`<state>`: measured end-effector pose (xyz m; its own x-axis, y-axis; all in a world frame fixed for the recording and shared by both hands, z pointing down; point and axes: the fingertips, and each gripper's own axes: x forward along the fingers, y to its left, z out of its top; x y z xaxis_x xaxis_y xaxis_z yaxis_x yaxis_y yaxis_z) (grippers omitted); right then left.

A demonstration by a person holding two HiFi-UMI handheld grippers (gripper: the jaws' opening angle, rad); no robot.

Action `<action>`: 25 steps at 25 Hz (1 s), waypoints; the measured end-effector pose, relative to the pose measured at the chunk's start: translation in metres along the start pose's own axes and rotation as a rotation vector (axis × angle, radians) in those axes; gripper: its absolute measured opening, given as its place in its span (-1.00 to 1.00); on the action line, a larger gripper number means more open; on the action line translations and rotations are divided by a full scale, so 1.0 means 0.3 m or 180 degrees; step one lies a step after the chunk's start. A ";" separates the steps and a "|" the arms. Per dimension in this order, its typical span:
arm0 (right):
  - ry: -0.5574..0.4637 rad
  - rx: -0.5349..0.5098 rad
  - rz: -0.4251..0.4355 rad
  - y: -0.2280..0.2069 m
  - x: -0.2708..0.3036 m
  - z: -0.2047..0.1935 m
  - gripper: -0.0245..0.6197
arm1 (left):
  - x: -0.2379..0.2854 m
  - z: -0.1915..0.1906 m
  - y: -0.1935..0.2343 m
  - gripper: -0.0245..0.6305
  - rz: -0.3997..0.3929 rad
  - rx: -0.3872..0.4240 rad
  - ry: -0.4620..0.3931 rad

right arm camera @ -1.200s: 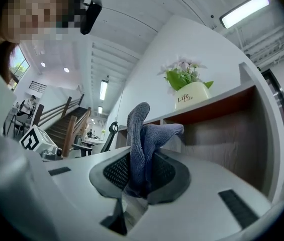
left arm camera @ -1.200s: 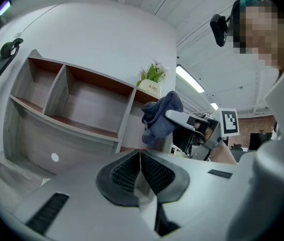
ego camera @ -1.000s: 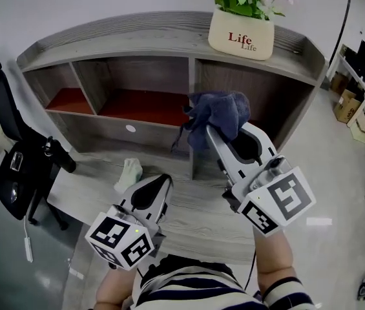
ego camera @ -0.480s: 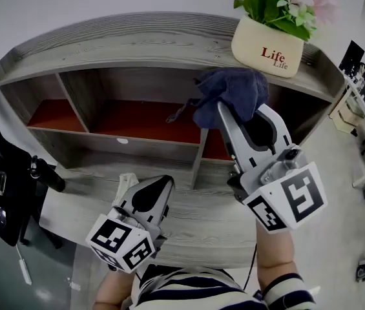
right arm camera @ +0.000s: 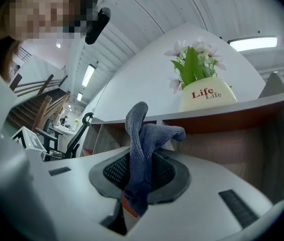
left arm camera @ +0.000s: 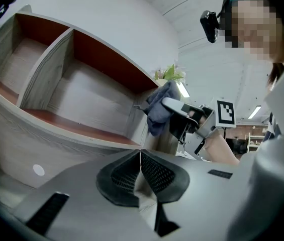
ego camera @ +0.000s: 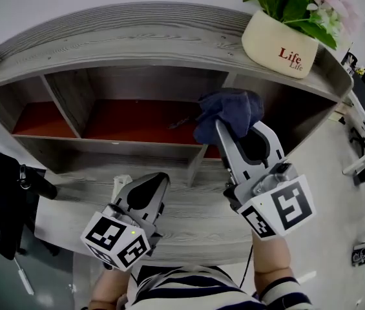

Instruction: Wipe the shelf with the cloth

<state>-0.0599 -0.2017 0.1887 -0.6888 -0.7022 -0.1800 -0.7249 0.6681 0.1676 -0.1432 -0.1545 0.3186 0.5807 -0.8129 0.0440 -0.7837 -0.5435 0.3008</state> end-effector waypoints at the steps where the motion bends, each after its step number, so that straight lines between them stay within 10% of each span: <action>1: 0.0032 0.0016 -0.0004 0.002 -0.002 -0.018 -0.68 | 0.003 -0.004 0.005 -0.85 0.0004 -0.0019 0.0010; 25: 0.0792 0.0283 0.0230 0.039 -0.088 -0.498 -0.68 | 0.027 -0.117 -0.038 -0.85 0.0501 -0.0070 0.0088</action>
<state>-0.0508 -0.2121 0.3400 -0.7262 -0.6834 0.0748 -0.6783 0.7300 0.0836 -0.1218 -0.1477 0.3488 0.4571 -0.8815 0.1184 -0.8606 -0.4048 0.3089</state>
